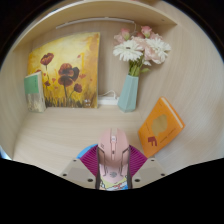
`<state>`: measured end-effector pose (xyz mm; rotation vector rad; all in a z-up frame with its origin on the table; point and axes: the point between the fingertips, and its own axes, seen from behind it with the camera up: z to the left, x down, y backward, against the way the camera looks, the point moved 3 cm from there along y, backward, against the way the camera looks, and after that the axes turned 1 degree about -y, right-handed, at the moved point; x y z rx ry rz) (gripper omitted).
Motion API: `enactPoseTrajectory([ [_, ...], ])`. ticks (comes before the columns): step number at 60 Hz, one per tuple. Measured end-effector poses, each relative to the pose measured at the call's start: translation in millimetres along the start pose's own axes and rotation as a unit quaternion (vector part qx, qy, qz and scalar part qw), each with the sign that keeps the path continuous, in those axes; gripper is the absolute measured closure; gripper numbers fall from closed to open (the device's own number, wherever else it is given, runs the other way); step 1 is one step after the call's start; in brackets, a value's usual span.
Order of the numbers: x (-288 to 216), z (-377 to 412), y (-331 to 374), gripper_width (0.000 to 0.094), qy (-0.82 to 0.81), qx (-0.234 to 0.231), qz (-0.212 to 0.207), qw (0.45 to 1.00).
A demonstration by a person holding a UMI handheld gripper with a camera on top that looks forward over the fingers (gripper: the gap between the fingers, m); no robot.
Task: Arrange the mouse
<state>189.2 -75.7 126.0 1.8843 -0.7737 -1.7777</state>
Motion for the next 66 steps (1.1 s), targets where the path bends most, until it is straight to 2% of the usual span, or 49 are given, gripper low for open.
enactPoseTrajectory([
  [10,70.9,9.8,-42.1,0.0575,0.004,-0.023,0.058,0.998],
  [20,106.7,23.9,-55.1,0.0556,0.006,-0.044,0.085,0.995],
  [24,106.4,22.9,-54.0,0.0544,0.002,-0.04,0.081,0.996],
  [33,105.4,22.7,-54.3,0.0457,0.011,-0.037,0.087,0.995],
  [41,96.5,19.7,-43.3,0.0267,0.048,-0.03,0.11,0.992],
  [55,4.6,46.3,26.1,0.0255,0.024,-0.048,0.019,0.998],
  [66,-42.7,84.2,97.9,0.0256,0.0,-0.068,-0.036,0.997],
])
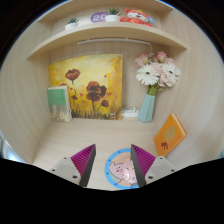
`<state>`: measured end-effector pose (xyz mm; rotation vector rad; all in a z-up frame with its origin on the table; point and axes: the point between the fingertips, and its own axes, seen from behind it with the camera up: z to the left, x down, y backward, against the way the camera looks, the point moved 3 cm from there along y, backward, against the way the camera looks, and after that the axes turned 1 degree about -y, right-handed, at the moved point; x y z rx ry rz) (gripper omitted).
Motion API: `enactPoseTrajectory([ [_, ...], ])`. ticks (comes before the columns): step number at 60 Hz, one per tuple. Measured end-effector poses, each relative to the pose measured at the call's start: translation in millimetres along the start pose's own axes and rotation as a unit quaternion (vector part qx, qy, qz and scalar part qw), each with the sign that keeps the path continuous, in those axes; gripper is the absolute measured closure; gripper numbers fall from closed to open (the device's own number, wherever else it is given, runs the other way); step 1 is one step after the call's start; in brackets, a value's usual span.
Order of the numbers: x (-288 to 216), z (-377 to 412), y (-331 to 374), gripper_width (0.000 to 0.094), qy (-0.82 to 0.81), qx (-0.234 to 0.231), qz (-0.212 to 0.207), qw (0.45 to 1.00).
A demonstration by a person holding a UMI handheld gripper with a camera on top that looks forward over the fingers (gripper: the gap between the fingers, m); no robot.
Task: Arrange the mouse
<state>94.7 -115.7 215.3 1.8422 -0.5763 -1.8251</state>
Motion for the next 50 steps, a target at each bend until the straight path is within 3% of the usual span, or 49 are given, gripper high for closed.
enactPoseTrajectory([
  [14,-3.3,49.1,60.6,0.0255,-0.013,-0.007,-0.035,0.999],
  [33,41.9,103.6,103.3,0.0256,0.0,-0.009,-0.015,1.0],
  [50,51.5,124.4,119.7,0.0255,0.009,-0.01,-0.017,1.0],
])
